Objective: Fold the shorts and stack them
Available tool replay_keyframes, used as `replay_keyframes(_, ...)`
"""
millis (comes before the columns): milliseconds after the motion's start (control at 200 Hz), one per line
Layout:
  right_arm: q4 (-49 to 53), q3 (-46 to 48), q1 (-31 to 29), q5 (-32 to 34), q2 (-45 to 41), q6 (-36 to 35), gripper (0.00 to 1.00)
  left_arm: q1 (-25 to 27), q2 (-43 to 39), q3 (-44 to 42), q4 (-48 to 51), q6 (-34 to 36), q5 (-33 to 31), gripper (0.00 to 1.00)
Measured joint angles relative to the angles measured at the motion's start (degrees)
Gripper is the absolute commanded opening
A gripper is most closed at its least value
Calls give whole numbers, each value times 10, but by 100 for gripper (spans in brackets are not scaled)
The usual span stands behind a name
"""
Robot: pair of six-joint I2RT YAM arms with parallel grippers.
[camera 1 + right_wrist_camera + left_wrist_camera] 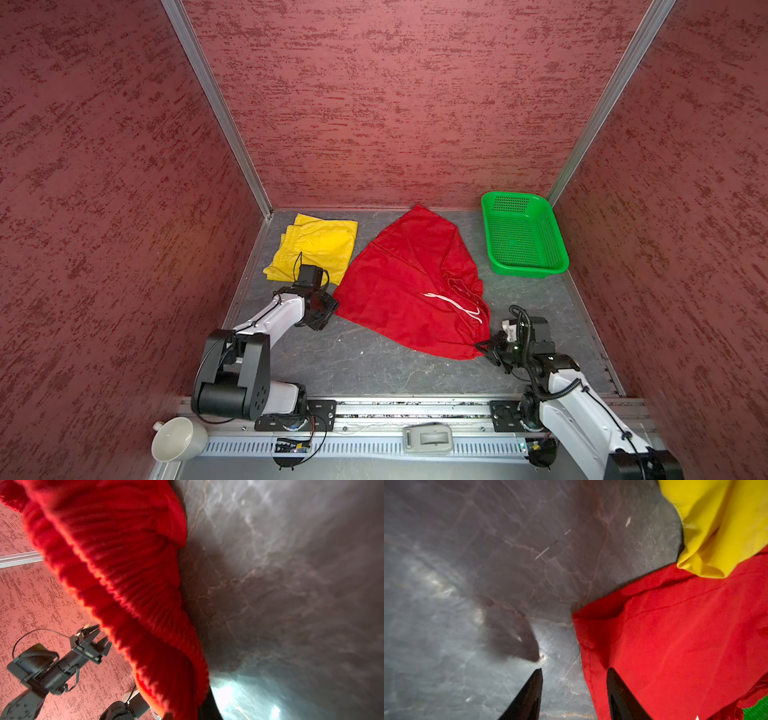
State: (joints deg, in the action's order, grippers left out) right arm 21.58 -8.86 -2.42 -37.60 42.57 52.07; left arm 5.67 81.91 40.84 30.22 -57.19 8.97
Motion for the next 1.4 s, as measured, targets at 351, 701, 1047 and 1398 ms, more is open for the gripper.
replay_keyframes(351,27,0,0,4,-32,0,0,0,49,25,-45,2,0,46)
replay_keyframes(701,51,-19,0,6,-32,-5,0,1,68,33,-61,3,0,0)
replay_keyframes(1047,104,-253,0,21,12,-77,0,7,-80,125,62,31,-59,0)
replay_keyframes(1398,156,-537,0,13,110,-185,0,33,-186,313,176,131,-172,0)
